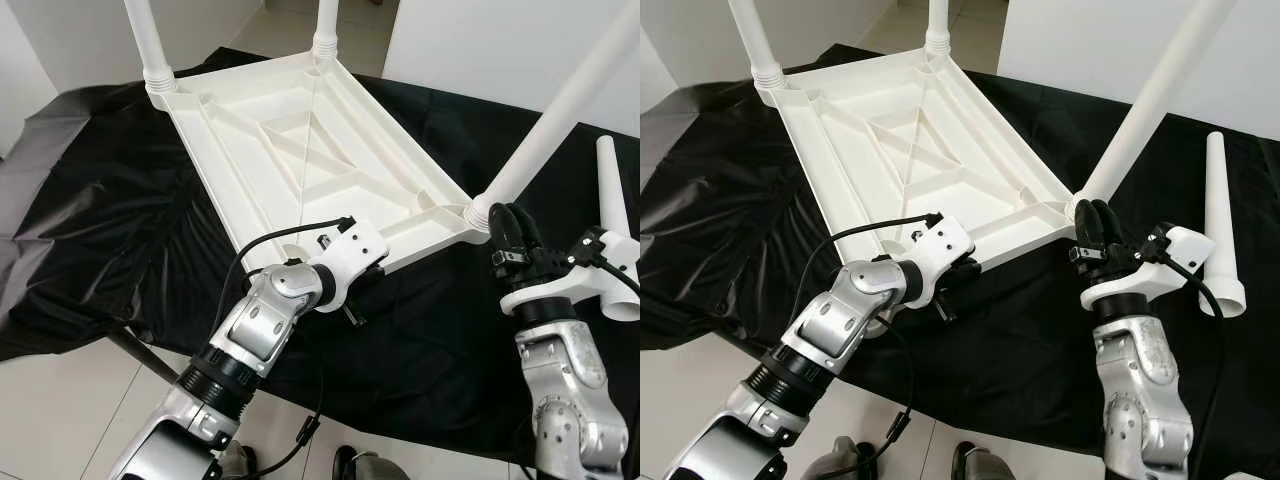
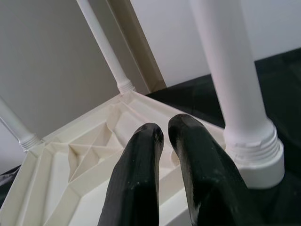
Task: Building children table
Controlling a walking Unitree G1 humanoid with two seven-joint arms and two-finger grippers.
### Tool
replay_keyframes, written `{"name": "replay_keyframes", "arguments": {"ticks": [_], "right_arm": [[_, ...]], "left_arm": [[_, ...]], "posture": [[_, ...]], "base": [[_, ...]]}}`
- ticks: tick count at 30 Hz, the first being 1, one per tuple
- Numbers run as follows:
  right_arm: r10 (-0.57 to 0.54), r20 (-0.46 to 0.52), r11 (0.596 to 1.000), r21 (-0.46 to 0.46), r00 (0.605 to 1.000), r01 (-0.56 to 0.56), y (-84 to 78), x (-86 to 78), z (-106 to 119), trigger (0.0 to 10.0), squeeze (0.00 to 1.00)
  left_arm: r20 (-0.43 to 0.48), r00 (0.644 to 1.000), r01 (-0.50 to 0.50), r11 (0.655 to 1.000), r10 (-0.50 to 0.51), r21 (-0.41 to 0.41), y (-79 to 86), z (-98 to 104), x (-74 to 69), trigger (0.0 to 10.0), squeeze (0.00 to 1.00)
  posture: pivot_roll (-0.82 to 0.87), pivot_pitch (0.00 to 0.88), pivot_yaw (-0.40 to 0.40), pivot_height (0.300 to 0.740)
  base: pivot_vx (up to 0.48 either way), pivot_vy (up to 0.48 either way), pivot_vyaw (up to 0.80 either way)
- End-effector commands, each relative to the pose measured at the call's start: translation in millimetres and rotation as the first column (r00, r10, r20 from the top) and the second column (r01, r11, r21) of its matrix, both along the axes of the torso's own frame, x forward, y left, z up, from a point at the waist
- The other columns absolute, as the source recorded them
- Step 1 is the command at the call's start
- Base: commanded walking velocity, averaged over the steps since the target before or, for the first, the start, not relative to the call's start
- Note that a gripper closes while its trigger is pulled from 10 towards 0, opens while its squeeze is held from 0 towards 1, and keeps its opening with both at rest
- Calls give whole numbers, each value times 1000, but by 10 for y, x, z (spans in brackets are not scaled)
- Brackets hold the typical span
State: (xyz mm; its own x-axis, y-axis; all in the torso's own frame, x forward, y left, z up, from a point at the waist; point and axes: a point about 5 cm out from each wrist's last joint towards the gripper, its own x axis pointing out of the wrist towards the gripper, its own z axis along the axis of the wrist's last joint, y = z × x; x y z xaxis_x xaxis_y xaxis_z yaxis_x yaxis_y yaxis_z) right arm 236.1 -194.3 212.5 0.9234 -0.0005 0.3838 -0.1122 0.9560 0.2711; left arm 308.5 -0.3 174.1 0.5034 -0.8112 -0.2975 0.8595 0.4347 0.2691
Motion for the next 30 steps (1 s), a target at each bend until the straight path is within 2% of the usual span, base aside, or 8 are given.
{"name": "replay_keyframes", "arguments": {"ticks": [1,16,17,19,20,25,26,30], "right_arm": [[-14,-12,1000,-8,1000,14,9,-23,-7,10000,0],[-56,-41,998,27,998,57,225,-71,-40,10000,0],[-60,-40,998,26,997,61,232,-69,-39,10000,0],[-61,-39,998,28,997,62,237,-68,-39,10000,0],[-63,-38,998,28,997,64,249,-65,-38,10000,0],[-66,-37,998,22,997,67,272,-59,-37,10000,0],[-69,-39,997,22,997,69,271,-57,-43,10000,0],[-72,-43,997,24,996,73,269,-52,-57,10000,0]], "left_arm": [[31,988,-149,989,149,11,34,-86,60,0,0],[76,995,-55,990,65,-128,-655,304,93,78,0],[75,996,-34,990,45,-139,-704,330,68,2431,0],[77,997,-11,989,23,-147,-742,350,43,2431,0],[65,998,22,986,-12,-163,-791,373,2,10000,0],[32,994,111,968,-107,-225,-864,425,-92,10000,0],[14,988,150,954,-151,-260,-851,454,-125,10000,1000],[8,980,190,936,-197,-297,-814,509,-150,10000,1000]], "posture": [[-14,174,-11,740],[-30,173,6,740],[-29,173,7,740],[-28,174,7,740],[-28,174,10,740],[-24,176,13,740],[-22,177,13,740],[-14,178,13,740]], "base": [[0,0,0],[0,0,0],[0,0,0],[0,0,0],[0,0,0],[0,0,0],[0,0,0],[0,0,0]]}}
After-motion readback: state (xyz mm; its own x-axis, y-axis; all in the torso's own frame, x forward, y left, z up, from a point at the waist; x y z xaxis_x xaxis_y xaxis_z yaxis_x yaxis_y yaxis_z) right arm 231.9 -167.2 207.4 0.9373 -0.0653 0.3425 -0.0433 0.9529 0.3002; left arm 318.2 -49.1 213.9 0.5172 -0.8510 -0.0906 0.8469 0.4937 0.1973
